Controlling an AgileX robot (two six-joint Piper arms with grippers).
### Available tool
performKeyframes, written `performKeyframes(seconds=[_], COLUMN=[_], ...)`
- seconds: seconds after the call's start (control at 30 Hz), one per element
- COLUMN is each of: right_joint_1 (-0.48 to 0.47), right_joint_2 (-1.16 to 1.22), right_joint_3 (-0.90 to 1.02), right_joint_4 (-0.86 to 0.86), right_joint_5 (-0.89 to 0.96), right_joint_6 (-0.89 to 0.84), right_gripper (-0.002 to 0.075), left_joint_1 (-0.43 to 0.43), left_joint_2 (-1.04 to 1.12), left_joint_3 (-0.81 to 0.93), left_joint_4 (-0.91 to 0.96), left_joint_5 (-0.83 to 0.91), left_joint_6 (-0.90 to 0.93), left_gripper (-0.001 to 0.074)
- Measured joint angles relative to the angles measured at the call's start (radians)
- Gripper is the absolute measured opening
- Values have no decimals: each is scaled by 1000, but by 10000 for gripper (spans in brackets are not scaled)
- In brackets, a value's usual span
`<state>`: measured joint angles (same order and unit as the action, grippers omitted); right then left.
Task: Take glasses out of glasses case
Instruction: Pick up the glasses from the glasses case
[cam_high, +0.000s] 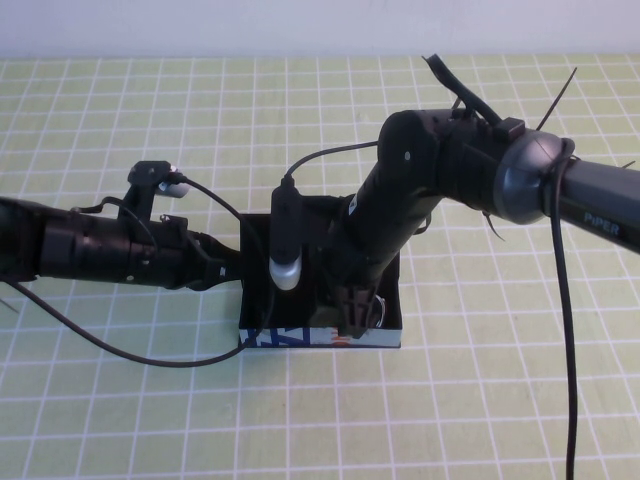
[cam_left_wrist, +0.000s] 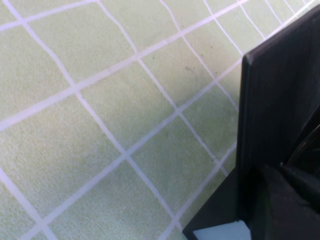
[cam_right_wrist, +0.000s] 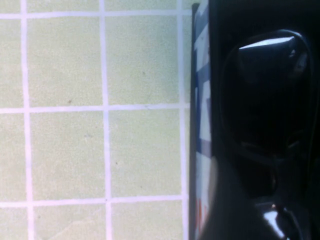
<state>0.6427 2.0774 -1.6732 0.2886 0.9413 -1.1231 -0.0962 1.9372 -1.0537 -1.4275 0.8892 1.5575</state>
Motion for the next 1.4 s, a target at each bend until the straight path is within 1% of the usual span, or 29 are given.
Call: performKeyframes(seconds=[0.37, 0.67, 1.4], right_joint_1=[0, 0, 0], right_joint_2=[0, 10, 71], right_joint_3=[-3, -72, -74], right_joint_4=[-2, -21, -50], right_joint_5=[3, 30, 23], right_joint_6=[0, -8, -34], right_gripper=[304, 304, 304], left_joint_1=[0, 0, 0], left_joint_2=[0, 0, 0], left_joint_3=[0, 0, 0], left_joint_4=[0, 6, 9], left_joint_5=[4, 4, 6], left_joint_6=[-2, -2, -2], left_gripper=[-4, -4, -4])
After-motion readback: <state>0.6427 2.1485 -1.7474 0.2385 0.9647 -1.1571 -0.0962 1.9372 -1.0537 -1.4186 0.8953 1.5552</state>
